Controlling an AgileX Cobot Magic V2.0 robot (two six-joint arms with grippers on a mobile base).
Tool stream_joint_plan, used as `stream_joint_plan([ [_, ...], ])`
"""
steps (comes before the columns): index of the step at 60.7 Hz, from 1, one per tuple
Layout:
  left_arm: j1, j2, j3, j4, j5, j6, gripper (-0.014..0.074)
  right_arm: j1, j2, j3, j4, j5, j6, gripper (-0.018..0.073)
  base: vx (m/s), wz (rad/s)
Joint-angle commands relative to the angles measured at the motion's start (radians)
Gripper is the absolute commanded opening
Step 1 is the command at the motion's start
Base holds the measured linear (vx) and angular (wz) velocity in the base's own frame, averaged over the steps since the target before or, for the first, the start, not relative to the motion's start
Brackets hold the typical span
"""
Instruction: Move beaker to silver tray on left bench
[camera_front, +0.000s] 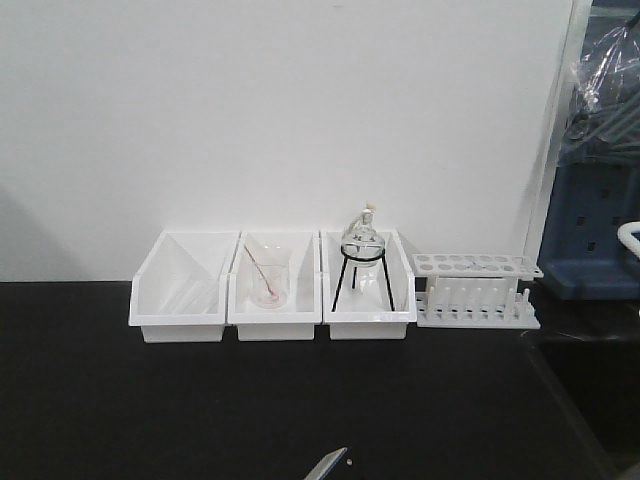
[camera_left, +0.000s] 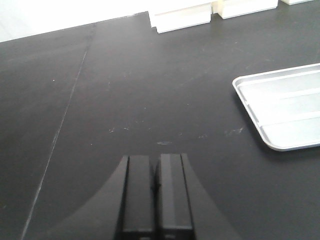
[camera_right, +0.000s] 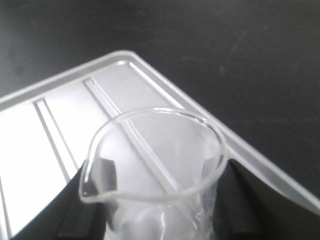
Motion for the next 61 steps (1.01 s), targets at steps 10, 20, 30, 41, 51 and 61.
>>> stream_joint_plan([
  [10, -0.004, -0.008, 0.02, 0.002, -0.083, -0.002, 0.0001, -0.001, -0.042, -0.022, 0.016, -0.063, -0.031, 0.0276, 0.0, 0.0],
  [20, -0.004, -0.008, 0.02, 0.002, -0.083, -0.002, 0.0001, -0.001, -0.042, -0.022, 0.016, -0.061, -0.031, 0.0457, 0.0, 0.0],
  [30, -0.004, -0.008, 0.02, 0.002, -0.083, -0.002, 0.0001, -0.001, -0.045, -0.022, 0.016, -0.061, -0.031, 0.0571, 0.0, 0.0],
  [41, -0.004, -0.008, 0.02, 0.002, -0.083, -0.002, 0.0001, -0.001, -0.105, -0.022, 0.016, -0.058, -0.031, 0.0583, 0.0, 0.0],
  [51, -0.004, -0.008, 0.02, 0.002, -0.083, -0.002, 0.0001, -0.001, -0.235, -0.022, 0.016, -0.004, -0.021, 0.0582, 0.0, 0.0],
  [61, -0.004, -0.008, 0.02, 0.002, -0.083, -0.002, 0.0001, -0.001, -0.405, -0.021, 0.011, 0.168, 0.109, 0.051, 0.0, 0.0],
])
